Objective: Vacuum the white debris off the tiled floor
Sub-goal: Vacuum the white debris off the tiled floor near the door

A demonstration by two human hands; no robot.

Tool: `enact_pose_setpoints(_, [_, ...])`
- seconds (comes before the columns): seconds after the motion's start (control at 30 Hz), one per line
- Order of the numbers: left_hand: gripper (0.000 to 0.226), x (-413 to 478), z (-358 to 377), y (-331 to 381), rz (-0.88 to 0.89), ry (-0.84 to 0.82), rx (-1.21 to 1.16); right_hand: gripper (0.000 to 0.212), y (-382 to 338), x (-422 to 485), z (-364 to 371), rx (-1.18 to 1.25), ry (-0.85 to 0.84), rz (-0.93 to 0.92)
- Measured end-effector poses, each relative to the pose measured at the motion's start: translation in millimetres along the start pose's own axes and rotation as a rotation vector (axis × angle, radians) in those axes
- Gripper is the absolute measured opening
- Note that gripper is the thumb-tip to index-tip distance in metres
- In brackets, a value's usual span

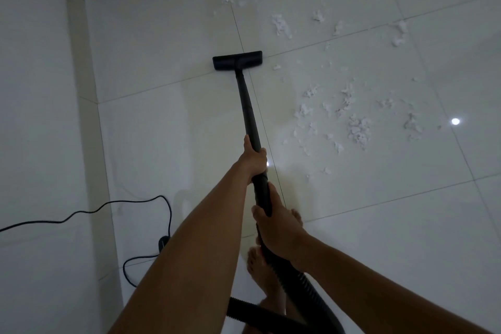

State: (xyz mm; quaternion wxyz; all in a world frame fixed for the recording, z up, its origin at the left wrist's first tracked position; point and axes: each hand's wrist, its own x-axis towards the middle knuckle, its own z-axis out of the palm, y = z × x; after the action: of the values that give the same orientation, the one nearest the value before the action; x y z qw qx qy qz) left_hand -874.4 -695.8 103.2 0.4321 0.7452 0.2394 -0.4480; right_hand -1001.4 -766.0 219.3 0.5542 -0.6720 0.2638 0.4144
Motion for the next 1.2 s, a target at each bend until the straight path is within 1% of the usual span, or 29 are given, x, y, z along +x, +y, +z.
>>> enact_pose_setpoints(0.23, [0.072,17.0,-4.7,47.6,-0.01,0.011,-0.044,0.063,-35.0,18.9,-38.2,0.078,-0.047,0.049])
enact_pose_setpoints(0.37, [0.073,21.4,-10.3,66.1,-0.018,0.004,-0.083,0.063,-51.6,23.5,-48.7,0.072,-0.056,0.04])
enact_pose_setpoints(0.63, [0.072,20.9,-31.9,93.1,-0.055,0.0,-0.109,0.065,-81.8,30.4,-51.0,-0.013,-0.045,-0.033])
enact_pose_setpoints(0.93, [0.072,42.2,-49.4,119.1,-0.062,-0.005,-0.083,0.056,-116.4,44.1,-62.4,0.117,-0.081,-0.012])
enact_pose_setpoints(1.1, [0.072,60.4,-71.5,129.7,-0.055,-0.014,-0.069,0.06,-135.6,64.9,-51.5,0.133,-0.074,-0.015])
enact_pose_setpoints(1.2, [0.072,72.7,-90.9,135.1,-0.047,-0.025,-0.052,0.062,-153.5,77.8,-40.5,0.091,-0.048,-0.008])
